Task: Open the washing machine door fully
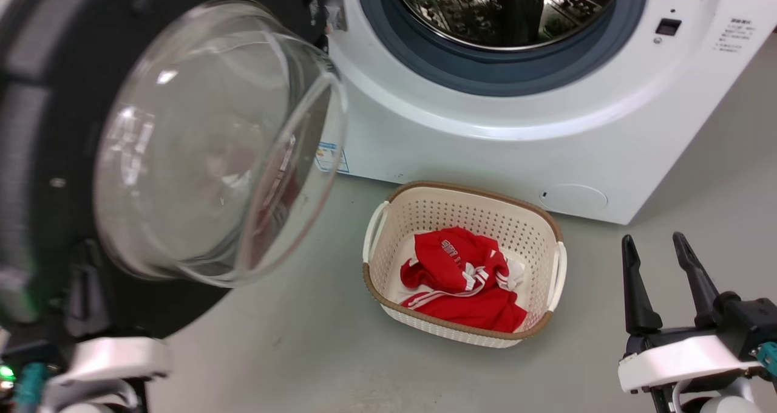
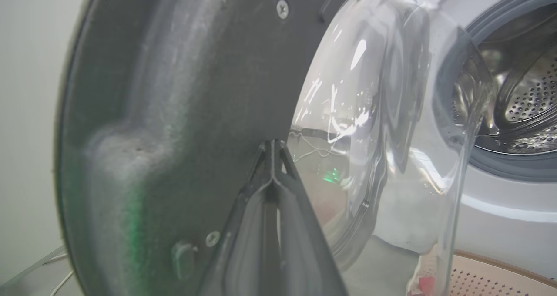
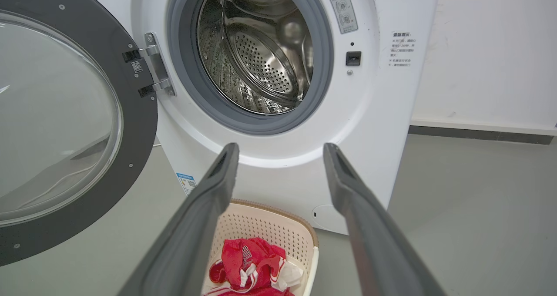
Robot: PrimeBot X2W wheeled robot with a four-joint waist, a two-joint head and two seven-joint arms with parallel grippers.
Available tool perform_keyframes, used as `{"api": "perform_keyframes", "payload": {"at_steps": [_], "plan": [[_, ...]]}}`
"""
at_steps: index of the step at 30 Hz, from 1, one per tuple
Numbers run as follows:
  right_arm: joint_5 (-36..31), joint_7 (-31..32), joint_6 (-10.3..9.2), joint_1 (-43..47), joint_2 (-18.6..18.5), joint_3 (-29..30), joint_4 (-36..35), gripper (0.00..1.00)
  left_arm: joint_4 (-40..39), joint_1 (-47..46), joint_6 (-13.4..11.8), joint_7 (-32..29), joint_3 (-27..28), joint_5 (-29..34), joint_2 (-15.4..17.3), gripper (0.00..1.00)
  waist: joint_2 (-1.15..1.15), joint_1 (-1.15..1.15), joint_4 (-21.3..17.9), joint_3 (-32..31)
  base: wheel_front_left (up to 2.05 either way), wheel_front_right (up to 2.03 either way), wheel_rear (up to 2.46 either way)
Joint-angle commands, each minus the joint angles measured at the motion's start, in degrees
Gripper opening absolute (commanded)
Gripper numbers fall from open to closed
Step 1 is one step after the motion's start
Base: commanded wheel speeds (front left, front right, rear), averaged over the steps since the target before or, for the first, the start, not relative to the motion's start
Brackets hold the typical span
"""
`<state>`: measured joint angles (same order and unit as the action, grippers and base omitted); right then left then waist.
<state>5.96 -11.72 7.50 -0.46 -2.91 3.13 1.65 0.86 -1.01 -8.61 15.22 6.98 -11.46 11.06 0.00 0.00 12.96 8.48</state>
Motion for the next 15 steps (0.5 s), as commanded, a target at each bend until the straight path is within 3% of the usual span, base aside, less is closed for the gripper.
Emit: {"api": "perform_keyframes", "payload": {"at_steps": [1, 15], "plan": [[-0.20, 0.11, -0.02, -1.05, 0.07, -0.07, -0.40, 1.00, 1.25, -1.73, -0.41, -0.14, 1.90, -0.55, 1.14, 0.00, 0.00, 0.00, -0.79, 0.80, 0.00, 0.00, 0.00], [0.40, -0.43, -0.03, -2.23, 0.06, 0.58, 0.40, 1.00, 14.61, -9.25, 1.64, -0.14, 12.21, -1.31, 9.54, 0.00, 0.00, 0.00, -3.54, 2.12, 0.00, 0.00, 0.00]]}}
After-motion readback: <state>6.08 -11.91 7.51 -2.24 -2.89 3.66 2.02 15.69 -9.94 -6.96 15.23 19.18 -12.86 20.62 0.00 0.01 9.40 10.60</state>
